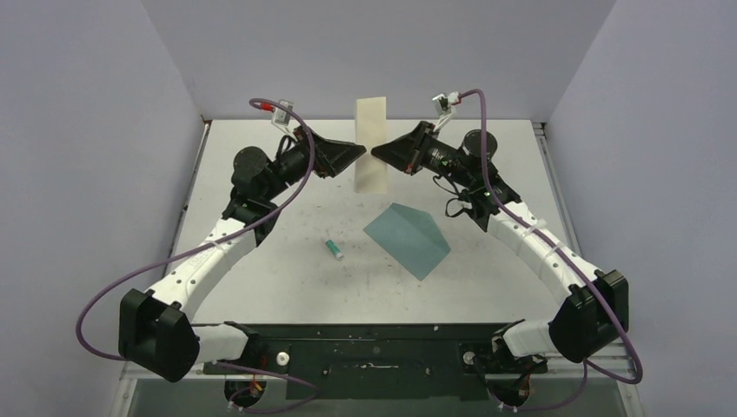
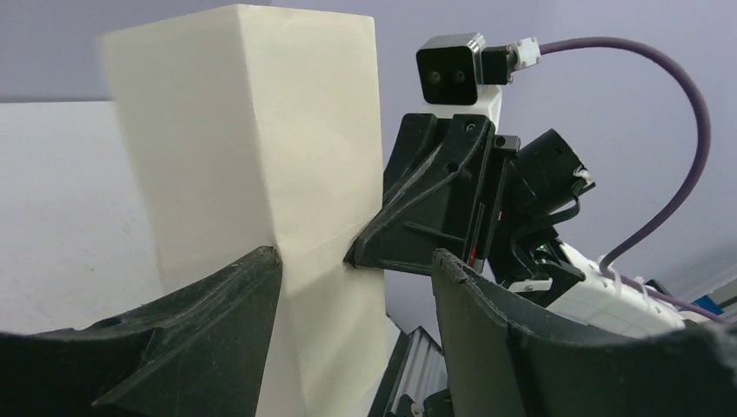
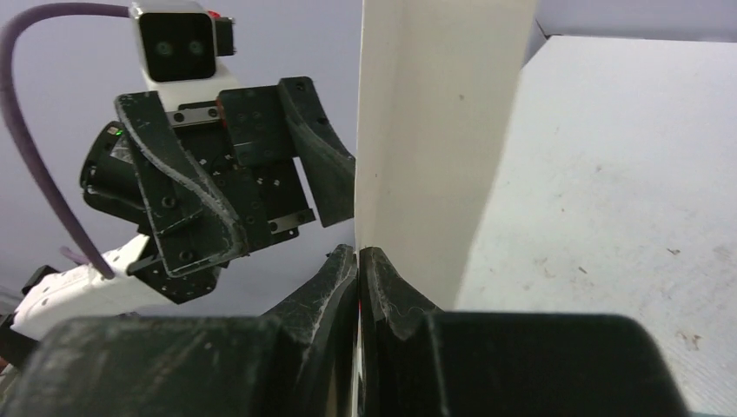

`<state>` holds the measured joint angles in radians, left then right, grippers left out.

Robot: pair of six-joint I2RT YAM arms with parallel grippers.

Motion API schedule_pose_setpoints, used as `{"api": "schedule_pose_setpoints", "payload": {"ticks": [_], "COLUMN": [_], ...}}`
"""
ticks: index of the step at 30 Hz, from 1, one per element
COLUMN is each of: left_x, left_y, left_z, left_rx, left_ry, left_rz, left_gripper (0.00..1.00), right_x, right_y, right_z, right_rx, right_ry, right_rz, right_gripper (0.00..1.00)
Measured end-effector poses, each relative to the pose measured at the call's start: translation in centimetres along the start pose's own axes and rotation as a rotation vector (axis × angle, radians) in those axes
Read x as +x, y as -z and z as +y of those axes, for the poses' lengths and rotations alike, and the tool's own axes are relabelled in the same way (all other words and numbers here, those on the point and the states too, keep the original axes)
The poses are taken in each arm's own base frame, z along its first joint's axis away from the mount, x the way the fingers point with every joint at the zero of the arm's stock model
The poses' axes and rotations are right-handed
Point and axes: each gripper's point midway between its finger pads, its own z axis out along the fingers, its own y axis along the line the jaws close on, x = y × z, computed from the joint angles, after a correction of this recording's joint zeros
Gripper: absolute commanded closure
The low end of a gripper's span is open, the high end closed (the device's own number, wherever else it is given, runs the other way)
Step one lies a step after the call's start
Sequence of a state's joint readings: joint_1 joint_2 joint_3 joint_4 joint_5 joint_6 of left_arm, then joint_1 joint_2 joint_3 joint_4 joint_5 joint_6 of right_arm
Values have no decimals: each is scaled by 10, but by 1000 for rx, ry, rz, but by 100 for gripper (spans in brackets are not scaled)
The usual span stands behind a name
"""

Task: Place the letter into the envelope and seal it

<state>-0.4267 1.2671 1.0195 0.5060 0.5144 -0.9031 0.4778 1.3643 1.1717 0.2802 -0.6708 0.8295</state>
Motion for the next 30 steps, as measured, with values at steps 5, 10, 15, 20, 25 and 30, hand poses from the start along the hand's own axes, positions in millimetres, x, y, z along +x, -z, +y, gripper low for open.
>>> {"api": "schedule_pose_setpoints", "payload": {"ticks": [5,10,15,20,25,30], "left_x": [-2,1,0,-1,-1,1], "left_y": [-5,-8,-8,-8,-9,-11], "left_z": [-6,-5,-3,-2,-7,-9], "left_rx": [37,38,25,21,45,71], "left_ry": [41,70,72,80,113,117], "left_rz": [-13,-8,-20,-23,-21,-11], "left_gripper": [41,40,35,42,58,76], "right_x": [-3,-1,-3,0,1,4], "right_y": [0,1,2,2,2,-1], "right_z": [16,22,26,24,24,20], "right_rx": [-79,-117,-135,-135,-137,-136], "right_ry": [-31,-64,-74,-94,-100,-116], "right_rz": [-15,-15,-22,-21,-20,-9], "right_gripper": [95,95,95,95,95,95]}}
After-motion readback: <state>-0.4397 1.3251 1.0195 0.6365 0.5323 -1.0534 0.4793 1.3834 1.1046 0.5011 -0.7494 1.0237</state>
